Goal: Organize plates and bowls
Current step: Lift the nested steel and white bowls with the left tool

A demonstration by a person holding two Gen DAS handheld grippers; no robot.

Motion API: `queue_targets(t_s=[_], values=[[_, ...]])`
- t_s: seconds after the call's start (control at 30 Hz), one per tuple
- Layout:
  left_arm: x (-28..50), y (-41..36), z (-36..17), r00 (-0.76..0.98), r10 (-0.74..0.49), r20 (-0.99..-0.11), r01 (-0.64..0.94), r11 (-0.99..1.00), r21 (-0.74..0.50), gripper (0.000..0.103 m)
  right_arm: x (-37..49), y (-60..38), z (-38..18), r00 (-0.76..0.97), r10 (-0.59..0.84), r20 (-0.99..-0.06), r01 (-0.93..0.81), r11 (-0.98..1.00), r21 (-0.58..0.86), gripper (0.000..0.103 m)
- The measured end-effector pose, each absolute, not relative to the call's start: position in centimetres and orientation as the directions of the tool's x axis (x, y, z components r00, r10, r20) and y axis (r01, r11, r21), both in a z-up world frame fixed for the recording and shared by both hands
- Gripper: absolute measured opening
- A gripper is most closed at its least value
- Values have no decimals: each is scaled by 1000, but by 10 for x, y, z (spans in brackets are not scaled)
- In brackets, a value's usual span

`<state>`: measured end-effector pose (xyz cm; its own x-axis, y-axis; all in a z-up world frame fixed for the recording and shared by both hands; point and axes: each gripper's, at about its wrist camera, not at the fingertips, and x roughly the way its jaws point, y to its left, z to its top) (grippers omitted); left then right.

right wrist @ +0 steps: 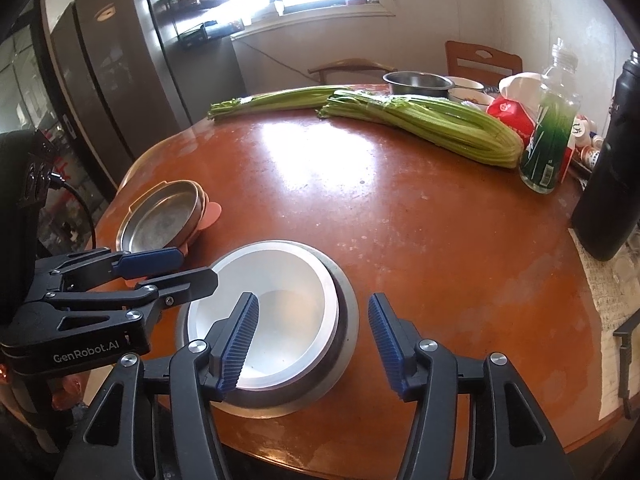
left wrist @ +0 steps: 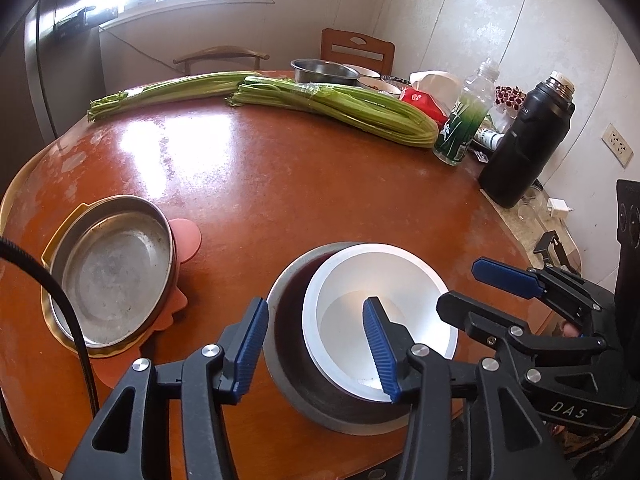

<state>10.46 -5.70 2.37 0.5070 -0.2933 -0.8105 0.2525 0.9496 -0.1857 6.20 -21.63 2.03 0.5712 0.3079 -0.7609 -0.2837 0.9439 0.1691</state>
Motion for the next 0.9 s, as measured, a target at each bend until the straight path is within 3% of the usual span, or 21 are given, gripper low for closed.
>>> queue_targets(t_s=[0.9], values=[[115,-55,-13,446,-266,-854,213,959,-187,54,63,-211,-8,500,341,-796,-279,934,225,65]])
